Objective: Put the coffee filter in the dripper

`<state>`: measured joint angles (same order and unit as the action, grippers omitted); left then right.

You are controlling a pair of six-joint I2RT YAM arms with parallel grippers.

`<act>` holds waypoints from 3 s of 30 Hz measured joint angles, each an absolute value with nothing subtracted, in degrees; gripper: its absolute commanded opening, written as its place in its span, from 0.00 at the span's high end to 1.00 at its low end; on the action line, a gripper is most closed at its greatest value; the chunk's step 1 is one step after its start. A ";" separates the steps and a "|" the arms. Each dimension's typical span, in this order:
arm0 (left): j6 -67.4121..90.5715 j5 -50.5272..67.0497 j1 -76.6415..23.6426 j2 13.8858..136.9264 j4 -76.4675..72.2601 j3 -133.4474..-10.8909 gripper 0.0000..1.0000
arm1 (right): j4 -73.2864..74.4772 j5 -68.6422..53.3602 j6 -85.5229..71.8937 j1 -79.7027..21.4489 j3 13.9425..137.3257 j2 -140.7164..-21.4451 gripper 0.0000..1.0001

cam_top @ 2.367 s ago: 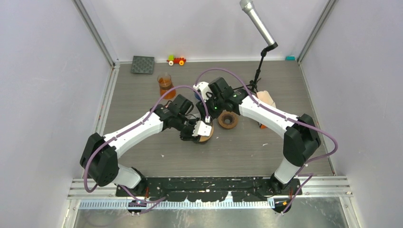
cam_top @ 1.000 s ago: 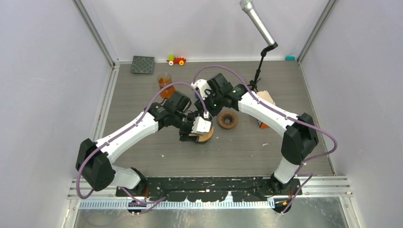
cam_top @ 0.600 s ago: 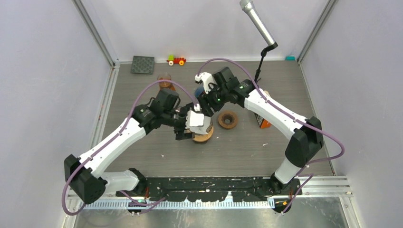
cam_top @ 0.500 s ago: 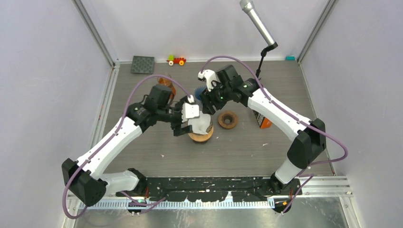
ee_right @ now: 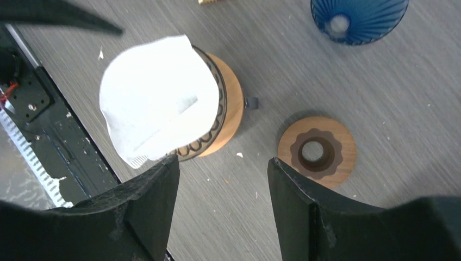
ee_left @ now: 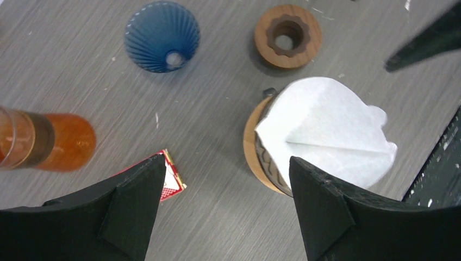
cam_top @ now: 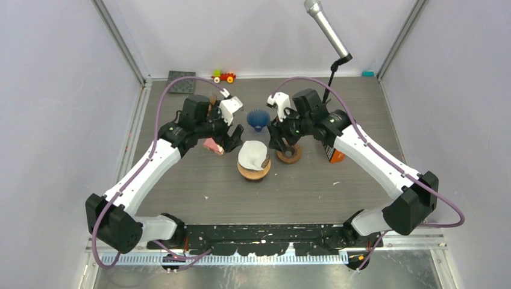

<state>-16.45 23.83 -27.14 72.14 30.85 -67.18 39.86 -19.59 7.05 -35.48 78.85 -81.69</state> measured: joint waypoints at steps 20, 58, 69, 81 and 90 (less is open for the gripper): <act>-4.97 19.00 -23.35 70.96 21.98 -62.30 0.14 | 40.45 -22.28 4.29 -36.86 79.20 -83.90 0.24; -7.90 11.94 -23.33 69.14 18.57 -60.38 0.13 | 46.46 -7.84 1.78 -43.00 82.78 -91.64 0.20; -8.03 11.53 -23.33 69.17 18.57 -60.38 0.12 | 46.63 -8.14 1.78 -43.75 85.25 -95.70 0.21; -8.16 9.34 -22.28 68.12 18.41 -59.05 0.11 | 44.80 -6.94 1.83 -44.31 85.25 -100.95 0.22; -8.12 8.51 -21.82 67.13 17.87 -58.94 0.11 | 43.18 -5.02 2.02 -45.67 84.25 -101.54 0.22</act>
<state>-8.12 8.51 -21.82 67.13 17.87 -58.94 43.18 -5.02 2.02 -45.67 84.25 -101.54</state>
